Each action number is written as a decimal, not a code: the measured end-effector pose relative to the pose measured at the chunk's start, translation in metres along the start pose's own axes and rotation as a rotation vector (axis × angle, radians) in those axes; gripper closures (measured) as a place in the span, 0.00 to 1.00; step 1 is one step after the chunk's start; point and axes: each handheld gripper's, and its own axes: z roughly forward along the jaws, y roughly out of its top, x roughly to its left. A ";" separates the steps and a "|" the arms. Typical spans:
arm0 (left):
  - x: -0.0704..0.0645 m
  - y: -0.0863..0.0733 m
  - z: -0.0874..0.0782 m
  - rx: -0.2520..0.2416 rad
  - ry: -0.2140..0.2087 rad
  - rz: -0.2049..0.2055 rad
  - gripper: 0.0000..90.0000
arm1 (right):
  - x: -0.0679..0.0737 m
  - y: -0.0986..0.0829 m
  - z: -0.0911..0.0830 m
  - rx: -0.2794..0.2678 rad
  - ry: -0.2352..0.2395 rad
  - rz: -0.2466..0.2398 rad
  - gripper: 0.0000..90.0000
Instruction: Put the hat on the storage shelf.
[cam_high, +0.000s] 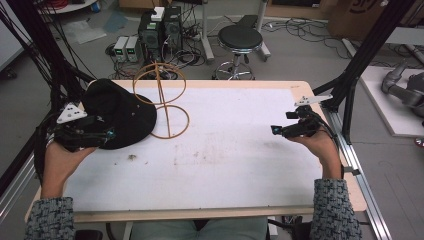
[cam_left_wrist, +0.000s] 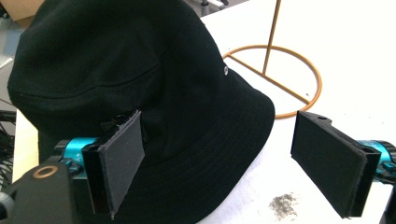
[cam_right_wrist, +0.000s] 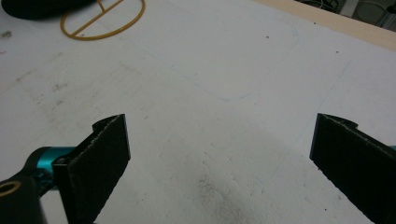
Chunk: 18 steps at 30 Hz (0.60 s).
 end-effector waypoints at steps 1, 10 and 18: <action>0.000 0.000 0.000 0.006 -0.002 0.003 0.20 | 0.000 0.000 0.000 0.006 -0.004 0.000 0.05; 0.002 0.003 0.002 -0.003 -0.065 0.021 0.20 | 0.003 -0.002 -0.004 -0.016 0.000 -0.005 0.05; 0.013 0.008 0.000 -0.035 -0.110 0.021 0.21 | 0.005 -0.010 -0.012 -0.013 -0.014 0.006 0.05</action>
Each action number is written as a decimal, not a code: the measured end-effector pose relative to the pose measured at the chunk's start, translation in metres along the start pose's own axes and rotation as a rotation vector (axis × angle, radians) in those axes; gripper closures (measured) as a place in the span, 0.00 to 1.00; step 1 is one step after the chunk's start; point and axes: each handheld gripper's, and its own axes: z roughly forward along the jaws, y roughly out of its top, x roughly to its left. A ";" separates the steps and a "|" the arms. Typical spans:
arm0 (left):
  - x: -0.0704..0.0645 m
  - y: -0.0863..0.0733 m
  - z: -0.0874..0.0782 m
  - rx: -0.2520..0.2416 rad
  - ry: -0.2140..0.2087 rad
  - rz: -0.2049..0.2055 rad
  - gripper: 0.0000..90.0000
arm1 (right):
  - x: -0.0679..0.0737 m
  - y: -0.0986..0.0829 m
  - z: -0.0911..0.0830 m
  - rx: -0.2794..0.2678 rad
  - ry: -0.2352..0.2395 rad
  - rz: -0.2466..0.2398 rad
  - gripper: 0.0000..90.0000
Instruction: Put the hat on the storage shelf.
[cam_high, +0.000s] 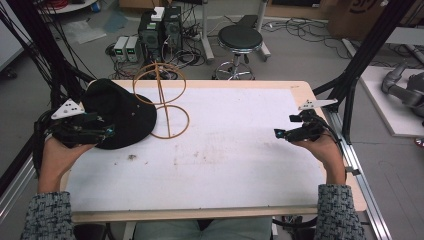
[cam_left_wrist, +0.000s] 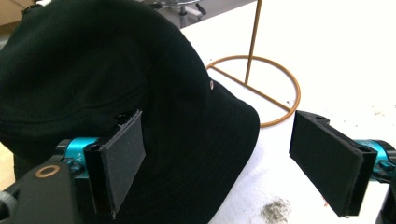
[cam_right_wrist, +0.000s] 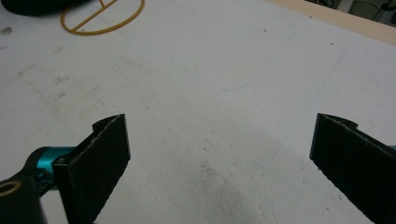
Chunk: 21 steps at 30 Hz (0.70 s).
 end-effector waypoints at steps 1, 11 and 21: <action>0.001 0.001 -0.001 -0.006 -0.002 0.002 0.21 | 0.001 0.000 -0.001 0.000 0.003 -0.001 0.05; 0.016 0.011 0.000 -0.026 -0.053 0.060 0.21 | 0.011 -0.003 -0.003 -0.011 0.018 -0.010 0.05; 0.038 0.031 0.004 -0.011 -0.089 0.108 0.21 | 0.019 -0.008 -0.007 0.002 0.008 -0.030 0.05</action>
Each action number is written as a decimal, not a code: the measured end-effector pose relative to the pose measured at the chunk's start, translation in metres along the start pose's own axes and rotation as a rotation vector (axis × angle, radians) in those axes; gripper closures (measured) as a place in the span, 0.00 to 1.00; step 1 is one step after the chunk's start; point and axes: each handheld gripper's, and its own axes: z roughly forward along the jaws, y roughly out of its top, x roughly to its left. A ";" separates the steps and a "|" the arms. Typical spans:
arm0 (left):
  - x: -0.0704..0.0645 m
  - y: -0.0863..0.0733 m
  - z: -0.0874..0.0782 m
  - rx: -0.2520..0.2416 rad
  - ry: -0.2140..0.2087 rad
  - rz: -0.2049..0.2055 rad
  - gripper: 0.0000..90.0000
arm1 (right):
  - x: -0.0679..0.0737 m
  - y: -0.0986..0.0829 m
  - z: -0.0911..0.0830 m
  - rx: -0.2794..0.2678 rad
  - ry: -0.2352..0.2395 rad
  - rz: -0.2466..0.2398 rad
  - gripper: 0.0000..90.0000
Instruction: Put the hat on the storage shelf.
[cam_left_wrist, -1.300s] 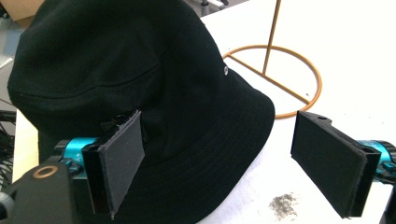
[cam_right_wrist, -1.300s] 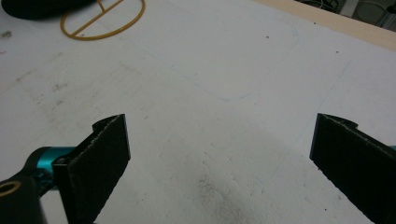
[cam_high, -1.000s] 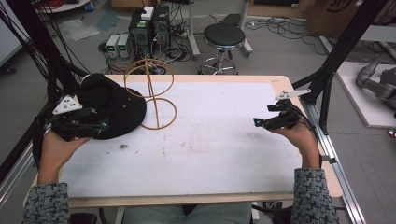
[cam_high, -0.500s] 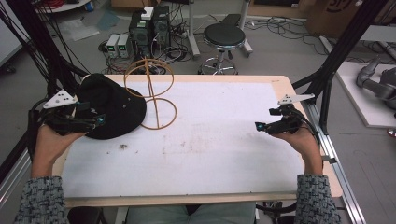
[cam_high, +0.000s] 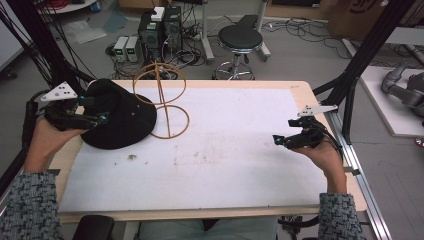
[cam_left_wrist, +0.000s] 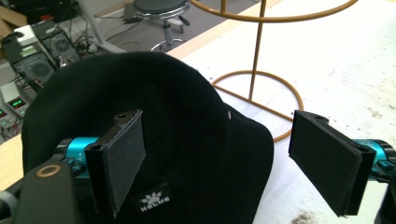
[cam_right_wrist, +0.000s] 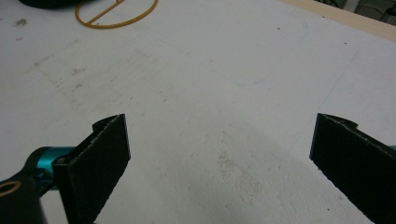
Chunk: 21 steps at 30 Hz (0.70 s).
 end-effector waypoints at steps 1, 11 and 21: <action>0.000 0.000 0.000 0.000 0.000 0.000 0.21 | 0.000 0.000 0.000 0.000 0.000 0.000 0.05; 0.016 0.014 0.006 0.003 -0.041 0.037 0.21 | 0.010 -0.007 -0.011 -0.003 -0.007 0.003 0.05; 0.033 0.023 0.015 0.010 -0.087 0.054 0.22 | 0.016 -0.016 -0.017 0.005 -0.011 -0.007 0.05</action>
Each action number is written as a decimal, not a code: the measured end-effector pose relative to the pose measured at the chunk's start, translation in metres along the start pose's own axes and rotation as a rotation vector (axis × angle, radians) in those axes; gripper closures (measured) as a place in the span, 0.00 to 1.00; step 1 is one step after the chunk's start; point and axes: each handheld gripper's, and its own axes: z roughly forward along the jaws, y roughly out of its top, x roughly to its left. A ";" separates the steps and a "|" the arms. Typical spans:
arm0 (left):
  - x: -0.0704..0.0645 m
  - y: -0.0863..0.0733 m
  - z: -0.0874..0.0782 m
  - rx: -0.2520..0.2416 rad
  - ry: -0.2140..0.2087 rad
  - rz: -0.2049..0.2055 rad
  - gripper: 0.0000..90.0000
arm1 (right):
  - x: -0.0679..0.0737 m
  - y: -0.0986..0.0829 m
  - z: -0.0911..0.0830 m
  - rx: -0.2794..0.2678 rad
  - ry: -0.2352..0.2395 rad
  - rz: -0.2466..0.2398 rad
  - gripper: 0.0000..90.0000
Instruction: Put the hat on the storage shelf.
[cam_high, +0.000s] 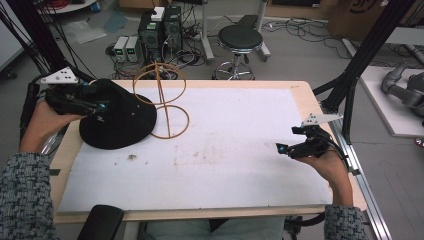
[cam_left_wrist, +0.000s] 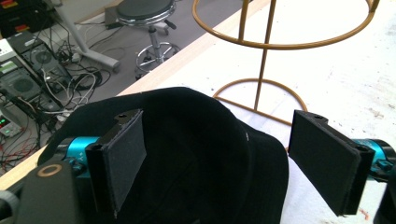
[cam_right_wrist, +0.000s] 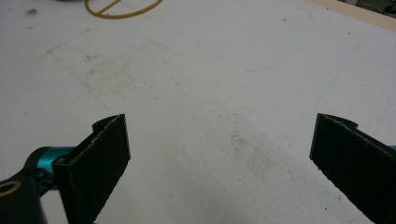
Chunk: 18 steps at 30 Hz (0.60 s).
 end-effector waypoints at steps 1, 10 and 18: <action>0.002 0.001 0.001 0.002 -0.007 0.007 0.22 | 0.001 -0.001 0.000 0.001 0.001 0.000 0.05; 0.014 0.010 0.006 0.010 -0.033 0.023 0.22 | 0.005 -0.006 -0.003 0.007 0.001 0.004 0.05; 0.024 0.010 0.007 -0.019 -0.072 0.029 0.22 | 0.009 -0.009 -0.003 0.016 0.004 -0.015 0.05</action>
